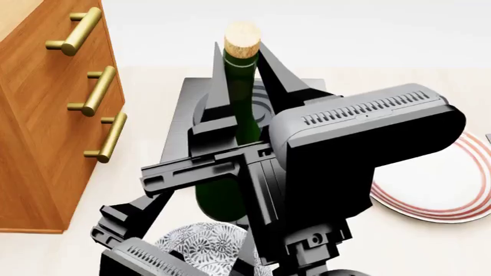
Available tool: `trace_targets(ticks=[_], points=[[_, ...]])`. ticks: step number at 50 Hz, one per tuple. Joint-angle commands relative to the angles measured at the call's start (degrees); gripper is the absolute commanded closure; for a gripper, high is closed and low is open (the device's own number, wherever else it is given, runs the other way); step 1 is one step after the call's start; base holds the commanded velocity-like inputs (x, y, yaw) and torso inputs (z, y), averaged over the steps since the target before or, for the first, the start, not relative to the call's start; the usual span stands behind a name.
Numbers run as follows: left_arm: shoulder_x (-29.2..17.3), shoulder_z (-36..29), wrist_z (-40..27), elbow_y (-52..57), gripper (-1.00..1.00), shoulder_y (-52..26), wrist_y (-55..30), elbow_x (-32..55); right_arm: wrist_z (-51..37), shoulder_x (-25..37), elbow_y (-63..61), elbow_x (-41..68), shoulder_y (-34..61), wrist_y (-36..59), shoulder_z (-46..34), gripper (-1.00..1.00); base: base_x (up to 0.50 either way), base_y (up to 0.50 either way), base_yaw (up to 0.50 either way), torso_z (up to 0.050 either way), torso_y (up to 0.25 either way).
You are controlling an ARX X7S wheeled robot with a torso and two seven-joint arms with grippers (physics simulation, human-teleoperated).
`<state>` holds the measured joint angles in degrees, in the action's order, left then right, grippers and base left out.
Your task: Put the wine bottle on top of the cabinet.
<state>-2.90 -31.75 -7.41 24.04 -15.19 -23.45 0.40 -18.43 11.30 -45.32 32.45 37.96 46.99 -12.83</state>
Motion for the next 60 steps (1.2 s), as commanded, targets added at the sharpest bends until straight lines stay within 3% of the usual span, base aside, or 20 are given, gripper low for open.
trace_targets(ticks=[1, 25, 26, 46, 47, 60], points=[[0.39, -1.19, -0.46, -4.13, -1.00, -4.39, 0.44, 1.42, 0.08, 0.28, -0.92, -0.65, 0.21, -0.37, 0.24, 1.00, 0.00, 0.00, 0.00, 0.000, 0.000], [-0.40, -3.19, -2.60, -8.42, -1.00, -9.94, 1.95, 3.57, -0.72, 1.59, -1.32, 0.48, -0.30, -0.65, 0.54, 1.00, 0.00, 0.00, 0.00, 0.000, 0.001], [-0.50, -3.29, -3.11, -8.24, 1.00, -9.96, 1.04, 3.26, -0.87, 1.57, -1.34, 0.52, -0.19, -0.54, 0.54, 1.00, 0.00, 0.00, 0.00, 0.000, 0.000], [-1.64, -4.17, -5.42, -9.19, 1.00, -9.58, 1.18, 4.28, -2.51, 1.87, 0.31, -0.97, -1.53, -1.92, -0.32, 1.00, 0.00, 0.00, 0.00, 0.000, 0.001], [-1.68, -4.21, -5.44, -9.38, 1.00, -9.61, 1.45, 4.34, -2.93, 1.86, 0.18, -1.07, -1.34, -1.61, -0.31, -1.00, 0.00, 0.00, 0.00, 0.000, 0.000], [-2.45, -5.21, -6.70, -9.29, 1.00, -9.97, 1.40, 4.52, -3.19, 2.17, -0.05, -0.51, -1.79, -1.97, -0.61, -1.00, 0.00, 0.00, 0.00, 0.001, 0.001]])
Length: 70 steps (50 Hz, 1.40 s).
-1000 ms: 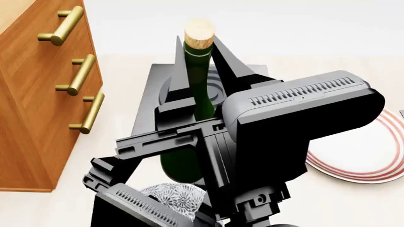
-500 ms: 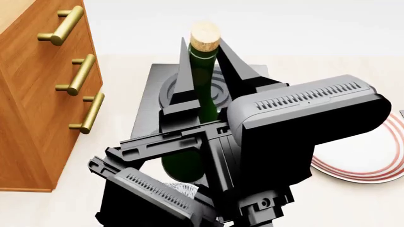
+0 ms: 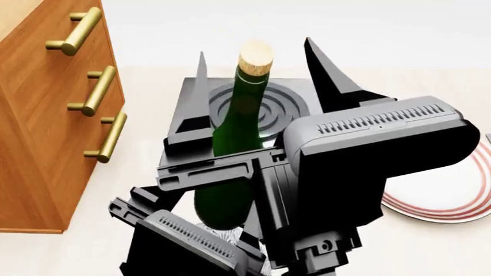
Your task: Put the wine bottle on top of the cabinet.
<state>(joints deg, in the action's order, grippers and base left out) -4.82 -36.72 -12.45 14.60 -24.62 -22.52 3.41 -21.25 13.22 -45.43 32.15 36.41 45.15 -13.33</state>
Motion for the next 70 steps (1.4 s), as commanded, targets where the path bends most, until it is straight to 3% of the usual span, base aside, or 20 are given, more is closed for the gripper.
trace_targets(ticks=[1, 24, 41, 51, 70], points=[[-0.55, -0.30, -1.73, 0.05, 1.00, -0.56, 0.60, 1.55, -0.31, 0.30, 0.15, -0.22, -0.24, -0.25, -0.15, -1.00, 0.00, 0.00, 0.00, 0.000, 0.000], [-2.70, 0.79, -3.63, -1.67, 1.00, 0.02, 3.67, 2.93, -4.11, 2.76, -8.22, 5.46, -3.95, 1.29, 4.91, -1.00, 0.00, 0.00, 0.00, 0.000, 0.000], [-6.25, 2.38, -4.84, 1.43, 1.00, 1.23, 2.14, 3.26, -2.20, 6.59, -8.34, 1.61, -21.98, -11.95, 7.33, -1.00, 0.00, 0.00, 0.00, 0.001, 0.001], [-7.95, 3.35, -5.52, 2.72, 1.00, 1.80, 1.30, 3.39, 1.09, 4.98, -3.98, -2.15, -32.87, -22.61, 5.66, -1.00, 0.00, 0.00, 0.00, 0.000, 0.001], [-11.00, 7.70, -5.97, 7.65, 1.00, -0.25, -2.40, 5.69, 2.64, 7.00, -1.93, -6.93, -35.73, -25.21, 1.88, -1.00, 0.00, 0.00, 0.00, 0.001, 0.001]])
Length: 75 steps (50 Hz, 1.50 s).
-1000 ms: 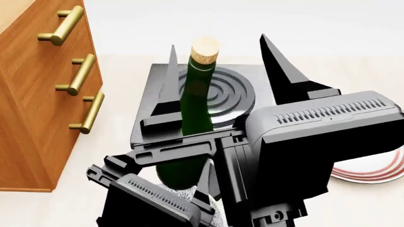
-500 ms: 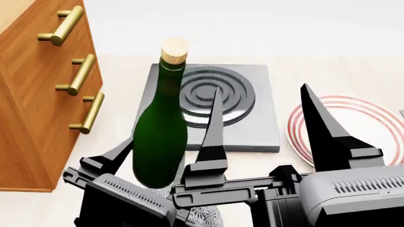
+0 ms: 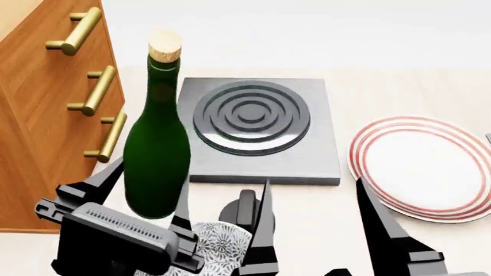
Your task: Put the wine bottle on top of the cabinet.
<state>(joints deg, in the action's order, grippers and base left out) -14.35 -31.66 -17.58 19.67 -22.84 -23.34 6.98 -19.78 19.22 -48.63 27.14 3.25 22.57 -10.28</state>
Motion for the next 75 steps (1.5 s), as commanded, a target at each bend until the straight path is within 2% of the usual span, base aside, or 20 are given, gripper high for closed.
trace_targets(ticks=[1, 14, 18, 27, 31, 36, 40, 45, 54, 56, 59, 66, 75], points=[[-1.57, 2.94, -0.81, 2.69, 1.00, -2.54, -2.06, 2.30, 1.24, 1.10, 1.46, -1.95, -2.71, -2.92, -1.00, -1.00, 0.00, 0.00, 0.00, 0.000, 0.000], [-2.25, 6.09, 1.96, 1.00, 1.00, -13.20, -8.54, 4.95, 0.94, 1.77, 1.00, -0.65, -2.26, -3.28, -0.01, -1.00, 0.00, 0.00, 0.00, 0.000, 0.001], [-2.38, 7.25, 4.63, -2.65, 1.00, -20.03, -10.75, 6.26, 0.57, 2.25, 0.35, 0.09, -2.22, -3.04, 0.76, -1.00, 0.00, 0.00, 0.00, 0.000, 0.000], [-2.74, 8.79, 7.20, -8.05, 1.00, -25.40, -10.21, 7.44, -0.19, 3.04, -0.44, 1.14, -2.69, -3.25, 2.35, -1.00, 0.00, 0.00, 0.00, 0.000, 0.001], [-1.76, 13.34, 8.35, -12.75, 1.00, -30.45, -9.36, 10.48, -0.76, 3.43, -1.15, 1.37, -2.64, -2.90, 2.77, -1.00, 0.00, 0.00, 0.00, 0.003, 0.000], [-2.29, 15.14, 8.24, -18.79, 1.00, -37.63, -10.51, 9.86, -1.06, 3.68, -1.25, 1.64, -2.62, -2.89, 3.05, -1.00, 0.00, 0.00, 0.00, 0.000, 0.002], [-3.13, 14.55, 9.59, -23.24, 1.00, -43.66, -11.15, 8.73, -1.07, 3.74, -0.98, 1.70, -2.67, -3.12, 3.01, -1.00, 0.00, 0.00, 0.00, 0.000, 0.000], [-3.37, 13.77, 10.31, -26.61, 1.00, -47.71, -11.54, 7.78, -1.18, 3.72, -1.07, 1.60, -2.51, -3.07, 2.44, -1.00, 0.00, 0.00, 0.00, 0.000, 0.002], [-1.66, 11.29, 13.14, -44.62, 1.00, -64.17, -8.82, 4.15, -1.23, 3.61, -0.97, 1.36, -2.36, -3.15, 1.43, -1.00, 0.00, 0.00, 0.00, 0.000, 0.001], [-1.43, 11.13, 13.43, -46.26, 1.00, -65.49, -8.13, 3.90, -1.26, 3.72, -1.12, 1.55, -2.37, -3.19, 1.48, -1.00, 0.00, 0.00, 0.00, 0.000, 0.000], [-0.56, 9.83, 14.02, -54.88, 1.00, -72.11, -5.65, 1.85, -1.29, 3.73, -1.14, 1.72, -2.41, -3.31, 1.40, -1.00, 0.00, 0.00, 0.00, 0.000, 0.000], [-1.32, 9.51, 13.29, -63.11, 1.00, -78.76, -4.94, -0.09, -1.34, 3.89, -0.75, 1.78, -2.53, -3.77, 1.48, -1.00, 0.00, 0.00, 0.00, 0.000, 0.001], [-4.47, 9.83, 12.48, -64.82, 1.00, -83.15, -7.43, -1.36, -1.14, 3.81, 0.32, 1.19, -3.02, -4.59, 0.81, -1.00, 0.00, 0.00, 0.00, 0.001, 0.000]])
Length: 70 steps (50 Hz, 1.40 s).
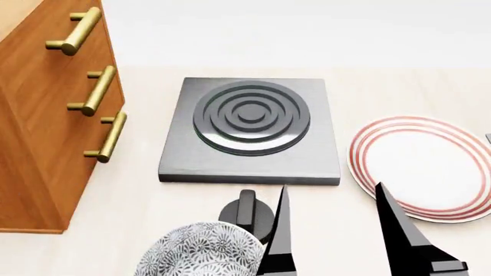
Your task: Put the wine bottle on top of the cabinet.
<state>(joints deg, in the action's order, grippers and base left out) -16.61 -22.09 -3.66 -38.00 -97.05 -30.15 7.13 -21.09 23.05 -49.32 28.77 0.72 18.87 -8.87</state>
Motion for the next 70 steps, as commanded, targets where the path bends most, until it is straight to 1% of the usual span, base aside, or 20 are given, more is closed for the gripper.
trace_targets(ticks=[1, 4, 8, 12, 14, 15, 18, 24, 25, 29, 31, 36, 37, 54, 61, 62, 64, 65, 66, 70], points=[[-2.51, 0.32, -1.53, -7.38, 1.00, -9.29, -0.68, -1.62, 0.16, 0.01, 1.06, -0.45, -0.48, -0.90, -0.62, -1.00, 0.00, 0.00, 0.00, 0.000, 0.000], [-3.91, 0.22, -1.90, -6.65, 1.00, -9.70, -1.62, -2.21, -0.05, 0.15, 0.69, -0.26, -0.32, -0.65, -0.63, -1.00, 0.00, 0.00, 0.00, 0.000, 0.003], [-5.57, 1.23, -2.58, -4.42, 1.00, -7.37, -3.65, -1.68, 0.07, -0.01, 1.08, -0.66, -0.20, -0.78, -1.34, -1.00, 0.00, 0.00, 0.00, 0.000, 0.000], [-5.97, 1.77, -2.97, -5.07, 1.00, -6.31, -3.21, -1.41, 0.10, 0.22, 1.03, -0.65, -0.39, -1.04, -1.26, -1.00, 0.00, 0.00, 0.00, 0.000, 0.000], [-5.78, 0.52, 0.33, -5.73, 1.00, -5.58, -1.82, -1.00, 0.01, 0.26, 1.15, -0.60, -0.37, -1.08, -1.14, -1.00, 0.00, 0.00, 0.00, 0.000, 0.000], [-5.30, 2.09, 2.05, -5.92, 1.00, -4.94, -2.45, 1.31, -0.04, 0.27, 1.06, -0.72, -0.37, -0.98, -1.33, -1.00, 0.00, 0.00, 0.00, 0.000, 0.000], [-5.21, 1.97, 2.73, -6.67, 1.00, -4.07, -2.75, 1.63, -0.29, 0.35, 0.66, -0.57, -0.06, -0.53, -1.57, -1.00, 0.00, 0.00, 0.00, 0.000, 0.000], [-4.68, 4.63, 2.59, -5.73, 1.00, -2.73, -3.86, 4.28, -0.24, 0.35, 0.82, -1.09, 0.14, -0.57, -2.41, -1.00, 0.00, 0.00, 0.00, 0.000, 0.002], [-4.65, 3.68, 3.67, -5.65, 1.00, -2.43, -3.95, 4.01, -0.50, 0.44, 0.19, -1.26, 0.41, 0.05, -2.84, -1.00, 0.00, 0.00, 0.00, 0.000, 0.000], [-4.46, 3.50, 3.93, -5.91, 1.00, -2.10, -4.26, 4.11, -0.74, 0.68, -0.31, -1.37, 0.57, 0.36, -3.07, -1.00, 0.00, 0.00, 0.00, 0.000, 0.000], [-4.57, 1.94, 6.20, -5.50, 1.00, -1.71, -3.71, 3.76, -0.76, 0.72, -0.21, -1.39, 0.53, 0.22, -3.07, -1.00, 0.00, 0.00, 0.00, 0.000, 0.000], [-5.01, 2.15, 5.45, -4.17, 1.00, 0.03, -4.46, 3.87, -0.87, 0.81, -0.26, -1.56, 0.56, 0.22, -3.44, -1.00, 0.00, 0.00, 0.00, 0.000, 0.002], [-5.18, 2.16, 4.88, -3.11, 1.00, 0.94, -5.04, 3.80, -1.40, 1.46, -0.43, -3.80, 0.97, 1.40, -4.48, -1.00, 0.00, 0.00, 0.00, 0.000, 0.000], [-5.93, 5.56, 0.91, -0.80, 1.00, 8.02, -7.69, 5.90, -1.49, 1.66, -0.19, -2.65, 0.75, 0.44, -4.19, -1.00, 0.00, 0.00, 0.00, 0.001, 0.001], [-5.64, 6.10, 0.93, -0.94, 1.00, 9.23, -7.83, 6.63, -1.72, 1.80, -0.37, -2.52, 0.97, 0.59, -4.38, -1.00, 0.00, 0.00, 0.00, 0.000, 0.001], [-5.66, 6.06, 0.96, -0.81, 1.00, 9.36, -8.50, 6.74, -1.69, 1.82, -0.27, -2.51, 0.96, 0.51, -4.40, -1.00, 0.00, 0.00, 0.00, 0.000, 0.000], [-5.24, 8.93, -0.63, -0.98, 1.00, 9.50, -11.29, 8.80, -1.70, 1.85, -0.14, -2.53, 0.97, 0.44, -4.45, -1.00, 0.00, 0.00, 0.00, 0.000, 0.000], [-5.47, 8.01, -0.12, -0.59, 1.00, 9.98, -12.06, 8.46, -1.74, 1.89, -0.24, -2.41, 1.05, 0.53, -4.44, -1.00, 0.00, 0.00, 0.00, 0.000, 0.000], [-5.29, 9.11, -0.88, -0.87, 1.00, 10.01, -13.03, 9.15, -1.76, 1.91, -0.24, -2.38, 1.10, 0.52, -4.43, -1.00, 0.00, 0.00, 0.00, 0.000, 0.000], [-5.26, 8.99, -0.71, -1.01, 1.00, 10.22, -12.51, 9.12, -1.77, 1.99, -0.08, -2.40, 1.11, 0.41, -4.54, -1.00, 0.00, 0.00, 0.00, 0.000, 0.000]])
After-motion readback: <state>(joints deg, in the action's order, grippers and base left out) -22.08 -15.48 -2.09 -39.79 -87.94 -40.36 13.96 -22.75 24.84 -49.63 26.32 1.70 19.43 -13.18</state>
